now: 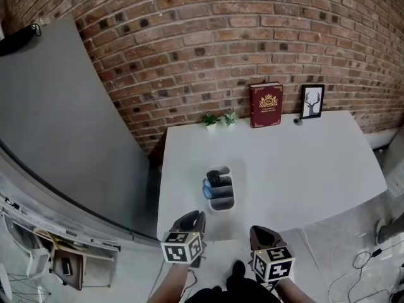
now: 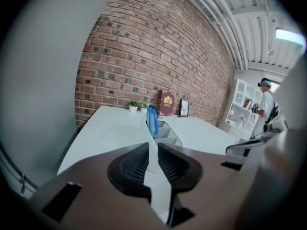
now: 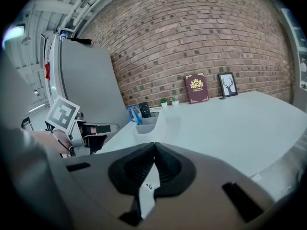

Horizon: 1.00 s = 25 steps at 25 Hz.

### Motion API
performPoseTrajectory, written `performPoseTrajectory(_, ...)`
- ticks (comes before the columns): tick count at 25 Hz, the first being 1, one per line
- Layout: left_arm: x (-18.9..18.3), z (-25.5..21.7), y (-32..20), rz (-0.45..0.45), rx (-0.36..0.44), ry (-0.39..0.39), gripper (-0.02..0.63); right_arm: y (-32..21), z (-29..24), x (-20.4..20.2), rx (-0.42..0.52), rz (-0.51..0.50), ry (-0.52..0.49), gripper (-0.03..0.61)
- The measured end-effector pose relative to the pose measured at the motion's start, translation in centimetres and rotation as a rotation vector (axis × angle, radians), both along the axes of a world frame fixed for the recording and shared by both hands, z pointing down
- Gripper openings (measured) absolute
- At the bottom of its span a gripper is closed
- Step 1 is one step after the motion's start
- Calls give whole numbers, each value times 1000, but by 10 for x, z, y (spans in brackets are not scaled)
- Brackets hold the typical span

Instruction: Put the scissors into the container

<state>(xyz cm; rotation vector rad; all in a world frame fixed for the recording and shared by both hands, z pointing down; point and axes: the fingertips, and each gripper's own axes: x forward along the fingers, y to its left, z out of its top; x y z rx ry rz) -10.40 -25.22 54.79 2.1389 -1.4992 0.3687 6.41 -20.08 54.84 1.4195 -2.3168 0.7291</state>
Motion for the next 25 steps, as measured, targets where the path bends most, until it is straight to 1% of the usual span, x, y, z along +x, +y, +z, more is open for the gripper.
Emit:
performPoseTrajectory(10,-9,0,17,-27,3,15,38,-1,-2,-2,15,-2,-1,0)
performPoseTrajectory(18,-12,4,32,-42,-14,29,31,-2,-7,-1,27,-3,4,0)
performPoseTrajectory(25,-17,5,40,-65,-13,24,29,-2,-9,-4,41,-28,1,0)
